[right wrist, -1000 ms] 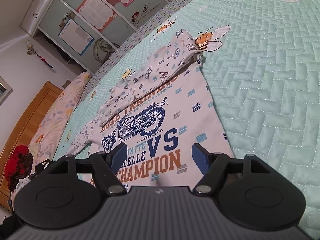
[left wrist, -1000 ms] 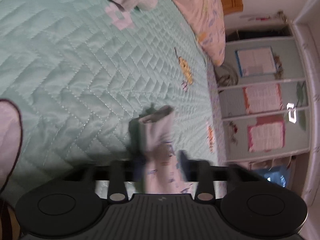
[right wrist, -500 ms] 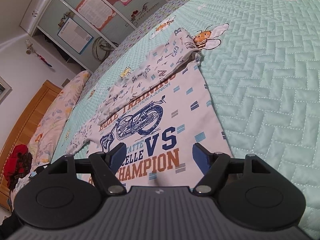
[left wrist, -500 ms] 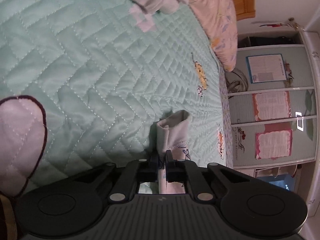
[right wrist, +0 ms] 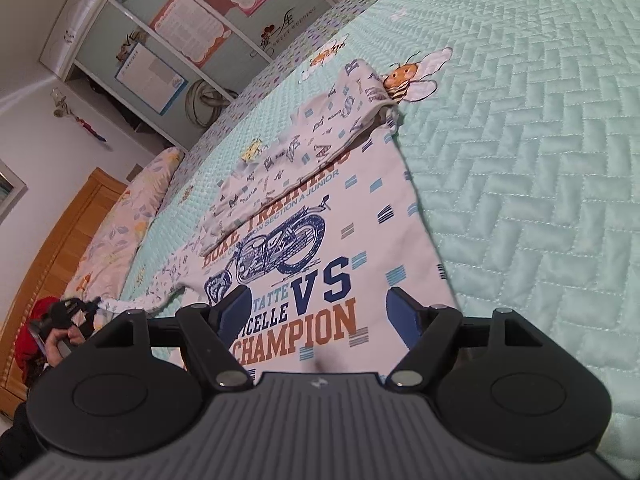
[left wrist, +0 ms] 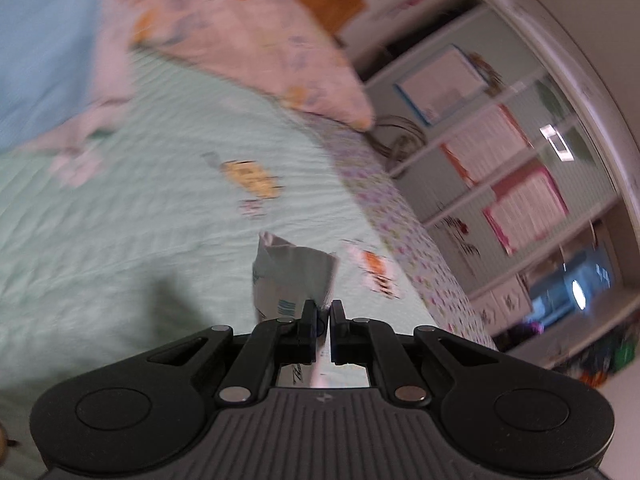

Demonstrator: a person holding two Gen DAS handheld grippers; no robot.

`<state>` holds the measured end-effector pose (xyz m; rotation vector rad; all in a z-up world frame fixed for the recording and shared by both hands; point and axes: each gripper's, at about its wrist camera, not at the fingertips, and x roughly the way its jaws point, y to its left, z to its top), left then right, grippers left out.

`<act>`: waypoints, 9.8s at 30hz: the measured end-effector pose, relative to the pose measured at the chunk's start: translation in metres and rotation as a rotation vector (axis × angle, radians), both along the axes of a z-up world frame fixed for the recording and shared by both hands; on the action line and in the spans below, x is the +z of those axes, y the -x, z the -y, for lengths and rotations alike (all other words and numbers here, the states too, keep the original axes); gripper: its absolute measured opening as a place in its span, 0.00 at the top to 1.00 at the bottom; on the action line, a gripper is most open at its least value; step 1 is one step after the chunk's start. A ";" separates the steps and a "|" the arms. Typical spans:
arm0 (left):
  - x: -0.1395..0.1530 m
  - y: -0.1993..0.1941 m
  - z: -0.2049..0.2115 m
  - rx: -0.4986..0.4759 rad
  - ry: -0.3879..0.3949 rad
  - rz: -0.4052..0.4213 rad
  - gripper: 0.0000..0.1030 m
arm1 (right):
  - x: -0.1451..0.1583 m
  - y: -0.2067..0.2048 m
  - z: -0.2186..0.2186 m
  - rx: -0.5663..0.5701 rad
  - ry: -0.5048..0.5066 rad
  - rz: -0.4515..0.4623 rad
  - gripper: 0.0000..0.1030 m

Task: Fold clothes

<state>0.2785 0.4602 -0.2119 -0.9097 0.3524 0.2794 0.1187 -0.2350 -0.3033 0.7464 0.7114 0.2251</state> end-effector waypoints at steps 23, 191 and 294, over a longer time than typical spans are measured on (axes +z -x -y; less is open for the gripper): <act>-0.061 -0.003 0.525 -0.887 -0.816 -0.218 0.93 | -0.019 0.068 0.128 -0.244 -0.261 0.124 0.22; -0.031 0.203 0.304 -0.665 -0.613 -0.688 0.01 | -0.033 0.102 0.062 -0.018 -0.369 -0.088 0.11; 0.119 0.257 0.372 -0.600 -0.850 -0.419 0.01 | 0.063 0.064 -0.062 0.207 -0.246 0.081 0.11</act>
